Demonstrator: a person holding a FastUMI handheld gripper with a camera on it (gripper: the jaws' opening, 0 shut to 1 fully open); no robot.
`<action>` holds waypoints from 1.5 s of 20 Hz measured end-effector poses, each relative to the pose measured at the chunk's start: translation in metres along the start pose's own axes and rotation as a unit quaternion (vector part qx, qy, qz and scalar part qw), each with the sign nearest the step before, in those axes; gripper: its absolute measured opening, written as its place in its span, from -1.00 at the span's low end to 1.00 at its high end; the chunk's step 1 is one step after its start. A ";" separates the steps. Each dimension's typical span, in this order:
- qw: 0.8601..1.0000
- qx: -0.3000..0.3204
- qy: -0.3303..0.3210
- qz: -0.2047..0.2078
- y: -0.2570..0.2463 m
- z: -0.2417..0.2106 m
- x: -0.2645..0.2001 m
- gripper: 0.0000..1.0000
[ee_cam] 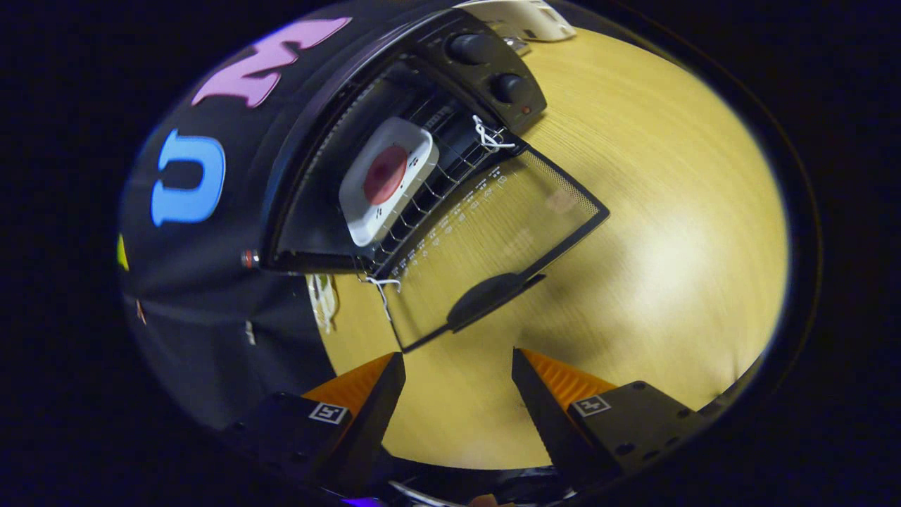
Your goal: Open the toaster oven, put the food inside, and close the toaster oven door.
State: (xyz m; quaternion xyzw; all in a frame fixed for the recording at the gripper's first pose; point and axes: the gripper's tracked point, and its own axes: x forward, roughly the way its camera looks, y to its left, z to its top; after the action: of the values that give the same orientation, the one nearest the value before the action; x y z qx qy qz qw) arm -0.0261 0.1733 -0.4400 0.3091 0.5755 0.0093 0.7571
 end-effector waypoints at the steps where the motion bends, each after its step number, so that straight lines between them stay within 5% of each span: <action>1: 0.998 -0.054 -0.008 -0.020 -0.009 -0.003 0.004 0.97; 4: 0.978 -0.192 -0.028 -0.075 -0.029 -0.005 0.018 0.97; 7: 0.959 -0.261 -0.049 -0.103 -0.035 -0.003 0.036 0.98; 14: 0.934 -0.320 -0.076 -0.138 -0.033 0.016 0.068 0.98; 18: 0.949 -0.276 -0.065 -0.140 -0.029 0.020 0.065 0.99; 26: 0.948 -0.281 -0.110 -0.099 -0.009 0.027 0.024 0.98; 30: 0.926 -0.326 -0.167 -0.087 0.011 0.047 -0.005 0.99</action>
State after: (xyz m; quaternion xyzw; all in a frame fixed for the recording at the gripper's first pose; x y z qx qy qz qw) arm 0.0170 0.1593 -0.4235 -0.0095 0.4304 0.0786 0.8991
